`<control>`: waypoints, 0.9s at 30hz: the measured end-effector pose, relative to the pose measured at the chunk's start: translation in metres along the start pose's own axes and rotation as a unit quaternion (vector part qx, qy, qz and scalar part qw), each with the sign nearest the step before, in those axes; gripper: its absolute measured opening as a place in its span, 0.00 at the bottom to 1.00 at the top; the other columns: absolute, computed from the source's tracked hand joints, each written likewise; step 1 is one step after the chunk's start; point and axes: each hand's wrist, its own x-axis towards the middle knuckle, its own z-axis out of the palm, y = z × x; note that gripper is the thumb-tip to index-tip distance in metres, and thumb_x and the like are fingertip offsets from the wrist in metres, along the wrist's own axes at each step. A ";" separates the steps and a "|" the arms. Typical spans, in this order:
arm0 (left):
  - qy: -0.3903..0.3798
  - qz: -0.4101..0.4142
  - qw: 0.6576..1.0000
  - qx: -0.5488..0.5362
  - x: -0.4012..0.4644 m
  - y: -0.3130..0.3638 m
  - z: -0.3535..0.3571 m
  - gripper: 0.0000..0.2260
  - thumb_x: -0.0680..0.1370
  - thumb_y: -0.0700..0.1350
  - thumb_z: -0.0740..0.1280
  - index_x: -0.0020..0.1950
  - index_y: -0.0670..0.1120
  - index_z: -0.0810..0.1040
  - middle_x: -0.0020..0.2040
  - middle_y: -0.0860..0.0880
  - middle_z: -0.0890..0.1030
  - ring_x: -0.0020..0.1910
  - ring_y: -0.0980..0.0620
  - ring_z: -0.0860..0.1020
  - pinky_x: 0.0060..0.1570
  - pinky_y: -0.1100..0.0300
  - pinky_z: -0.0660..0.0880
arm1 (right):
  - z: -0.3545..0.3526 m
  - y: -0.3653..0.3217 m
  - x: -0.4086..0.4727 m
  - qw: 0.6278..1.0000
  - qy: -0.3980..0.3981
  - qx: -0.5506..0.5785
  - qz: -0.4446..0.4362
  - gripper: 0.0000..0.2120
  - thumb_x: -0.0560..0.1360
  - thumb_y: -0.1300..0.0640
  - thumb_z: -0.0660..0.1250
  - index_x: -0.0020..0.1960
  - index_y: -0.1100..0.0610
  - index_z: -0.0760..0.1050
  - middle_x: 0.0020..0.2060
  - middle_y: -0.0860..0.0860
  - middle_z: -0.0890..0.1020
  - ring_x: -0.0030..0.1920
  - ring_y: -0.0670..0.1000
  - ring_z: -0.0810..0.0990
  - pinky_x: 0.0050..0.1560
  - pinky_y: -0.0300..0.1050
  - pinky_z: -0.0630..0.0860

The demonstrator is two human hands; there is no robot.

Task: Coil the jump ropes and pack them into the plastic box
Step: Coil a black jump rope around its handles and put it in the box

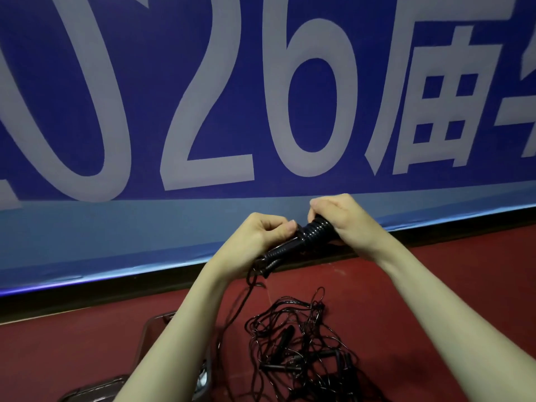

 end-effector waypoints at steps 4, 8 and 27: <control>-0.006 0.016 0.998 -0.065 0.005 0.003 0.002 0.21 0.80 0.50 0.60 0.44 0.33 0.81 0.29 0.51 0.74 0.26 0.59 0.68 0.29 0.70 0.65 | -0.002 -0.004 0.004 0.997 0.045 0.055 0.004 0.20 0.82 0.61 0.56 0.35 0.70 0.72 0.24 0.51 0.69 0.27 0.47 0.67 0.28 0.36 0.65; 0.000 -0.010 0.995 -0.101 0.011 -0.001 0.002 0.17 0.77 0.53 0.63 0.33 0.47 0.82 0.26 0.51 0.68 0.25 0.56 0.63 0.27 0.66 0.61 | -0.002 0.000 0.005 0.994 0.087 0.066 -0.004 0.19 0.81 0.60 0.57 0.34 0.67 0.72 0.24 0.51 0.69 0.27 0.48 0.66 0.27 0.37 0.64; 0.017 -0.100 0.945 -0.312 0.028 -0.007 0.037 0.16 0.83 0.52 0.55 0.39 0.47 0.70 0.26 0.53 0.61 0.22 0.59 0.57 0.20 0.69 0.53 | 0.000 -0.001 0.012 0.891 0.309 0.311 0.115 0.15 0.79 0.61 0.58 0.33 0.58 0.69 0.22 0.52 0.72 0.19 0.47 0.67 0.22 0.34 0.60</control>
